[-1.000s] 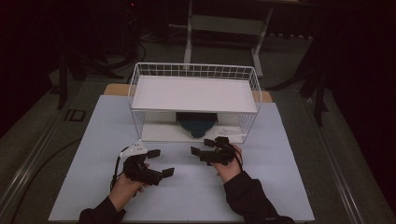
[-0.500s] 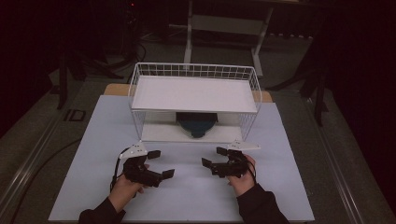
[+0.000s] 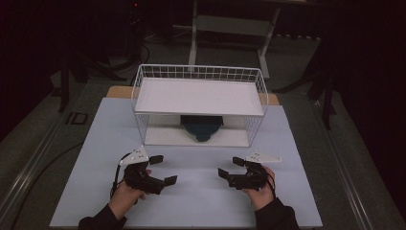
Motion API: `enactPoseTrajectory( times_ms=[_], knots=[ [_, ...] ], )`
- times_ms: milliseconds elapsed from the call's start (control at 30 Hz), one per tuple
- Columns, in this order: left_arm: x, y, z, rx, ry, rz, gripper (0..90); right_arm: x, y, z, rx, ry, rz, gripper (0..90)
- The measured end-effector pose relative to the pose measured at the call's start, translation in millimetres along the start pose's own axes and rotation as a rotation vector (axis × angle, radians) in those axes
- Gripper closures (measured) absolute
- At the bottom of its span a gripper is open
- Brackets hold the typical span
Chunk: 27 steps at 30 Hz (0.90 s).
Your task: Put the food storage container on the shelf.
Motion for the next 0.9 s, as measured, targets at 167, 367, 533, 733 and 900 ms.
enactPoseTrajectory(
  times_ms=[167,367,533,733,900],
  knots=[
    [0.5,-2.8,-0.1,0.004,0.002,0.003,0.6,4.0,-11.3,-4.1,0.010,-0.003,-0.004,16.8],
    [4.1,-3.2,-2.3,-0.005,0.011,-0.004,0.7,9.7,-20.2,-12.2,0.006,-0.018,0.016,16.7],
    [6.0,-2.6,-2.4,-0.005,0.015,-0.011,0.6,15.6,-26.0,-17.3,0.001,-0.023,0.006,16.7],
    [8.3,-2.2,-1.6,-0.008,0.039,-0.011,0.7,19.2,-27.4,-21.2,-0.003,-0.018,0.006,16.7],
    [11.3,-0.6,-1.6,-0.008,0.050,-0.020,0.6,21.8,-24.1,-24.2,-0.020,-0.012,0.005,16.7]
  ],
)
Point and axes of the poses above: each handheld gripper's, and its own axes: y roughly forward along the jaws, z roughly out of its top, x roughly to its right, the point moved 7 cm from there along y, roughly forward along the jaws, and after that the axes turned 13 degrees about y, right-handed, at the moved point
